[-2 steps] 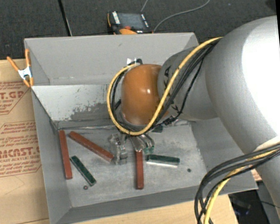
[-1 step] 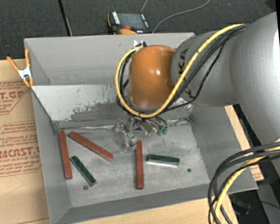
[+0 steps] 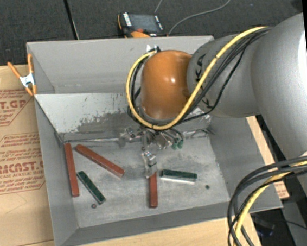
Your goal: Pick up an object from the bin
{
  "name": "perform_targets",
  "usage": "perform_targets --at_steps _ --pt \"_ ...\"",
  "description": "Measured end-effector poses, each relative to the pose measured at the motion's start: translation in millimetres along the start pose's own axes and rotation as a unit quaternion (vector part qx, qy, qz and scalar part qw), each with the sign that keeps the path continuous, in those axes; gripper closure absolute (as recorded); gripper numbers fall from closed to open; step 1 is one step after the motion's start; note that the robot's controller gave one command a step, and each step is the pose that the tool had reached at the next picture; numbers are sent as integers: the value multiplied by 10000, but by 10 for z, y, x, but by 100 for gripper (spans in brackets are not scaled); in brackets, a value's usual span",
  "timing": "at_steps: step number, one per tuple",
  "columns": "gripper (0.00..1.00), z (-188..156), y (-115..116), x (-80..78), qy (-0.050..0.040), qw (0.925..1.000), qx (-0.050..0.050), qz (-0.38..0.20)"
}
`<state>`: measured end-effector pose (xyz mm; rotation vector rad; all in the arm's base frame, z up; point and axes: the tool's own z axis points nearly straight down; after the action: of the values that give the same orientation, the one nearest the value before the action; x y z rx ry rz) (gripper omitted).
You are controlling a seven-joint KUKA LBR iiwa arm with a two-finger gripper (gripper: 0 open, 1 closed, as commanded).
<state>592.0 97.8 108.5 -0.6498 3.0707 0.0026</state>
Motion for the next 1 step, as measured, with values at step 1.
perform_targets --at_steps 1 --pt "0 404 -46 805 52 9992 -6 390"
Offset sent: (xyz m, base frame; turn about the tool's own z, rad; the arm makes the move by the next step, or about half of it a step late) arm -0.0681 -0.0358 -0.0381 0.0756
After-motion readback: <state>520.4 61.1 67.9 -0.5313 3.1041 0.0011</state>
